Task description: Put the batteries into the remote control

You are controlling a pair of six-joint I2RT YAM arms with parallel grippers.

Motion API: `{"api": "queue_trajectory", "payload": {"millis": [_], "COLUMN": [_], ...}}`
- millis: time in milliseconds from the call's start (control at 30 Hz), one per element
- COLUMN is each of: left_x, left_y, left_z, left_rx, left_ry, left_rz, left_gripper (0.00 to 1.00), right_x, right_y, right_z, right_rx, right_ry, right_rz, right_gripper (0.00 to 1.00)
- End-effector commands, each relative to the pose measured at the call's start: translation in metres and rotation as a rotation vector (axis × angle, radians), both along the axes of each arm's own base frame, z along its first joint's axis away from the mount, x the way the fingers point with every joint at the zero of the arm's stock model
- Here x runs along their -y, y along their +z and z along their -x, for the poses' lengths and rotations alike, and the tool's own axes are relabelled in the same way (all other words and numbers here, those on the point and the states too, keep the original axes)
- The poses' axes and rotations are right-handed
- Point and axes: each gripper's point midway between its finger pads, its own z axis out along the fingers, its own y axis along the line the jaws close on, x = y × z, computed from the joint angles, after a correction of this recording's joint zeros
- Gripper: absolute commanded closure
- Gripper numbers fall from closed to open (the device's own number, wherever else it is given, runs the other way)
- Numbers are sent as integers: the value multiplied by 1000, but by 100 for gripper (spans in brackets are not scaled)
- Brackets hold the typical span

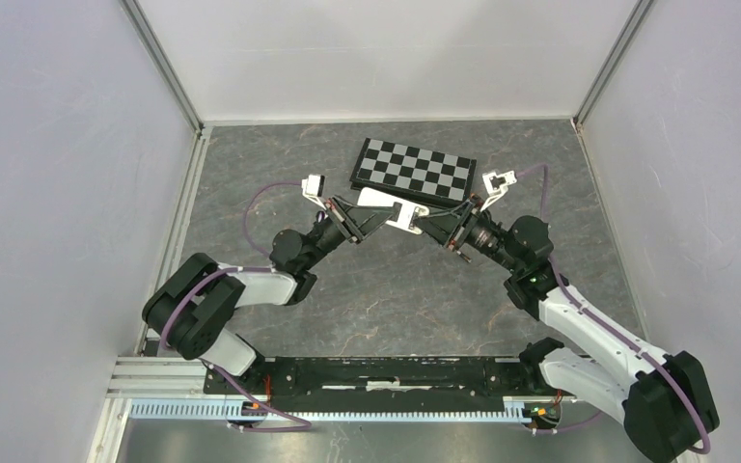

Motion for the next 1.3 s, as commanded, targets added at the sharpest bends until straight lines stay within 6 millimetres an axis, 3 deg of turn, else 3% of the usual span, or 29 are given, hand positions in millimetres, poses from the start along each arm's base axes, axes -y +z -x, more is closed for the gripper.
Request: {"api": "queue_trajectory", "payload": {"millis": [0, 167, 367, 433, 533, 700, 867, 1100, 1267], "left_x": [10, -2, -12, -14, -19, -25, -32, -36, -43], "left_y": [34, 13, -9, -12, -19, -37, -51, -62, -65], "left_z": [29, 9, -4, -5, -8, -5, -1, 6, 4], "left_rx": [152, 69, 18, 19, 14, 3, -5, -3, 0], "left_ry": [-110, -27, 21, 27, 43, 56, 60, 37, 46], "left_rz": [37, 25, -6, -15, -32, -79, -113, -150, -161], "left_gripper": [98, 98, 98, 98, 98, 98, 98, 98, 98], "right_x": [-3, 2, 10, 15, 32, 74, 120, 137, 140], "right_y": [-13, -12, 6, 9, 7, -36, -69, -127, -169], "right_z": [2, 2, 13, 13, -2, -33, -46, -49, -54], "right_rx": [-24, -12, 94, 121, 89, -91, -197, -173, -200], "right_ry": [9, -5, 13, -3, -116, -340, -539, -449, -365], "right_rz": [14, 37, 84, 119, 200, 469, 661, 958, 1061], "right_gripper": [66, 46, 18, 15, 17, 31, 35, 25, 27]}}
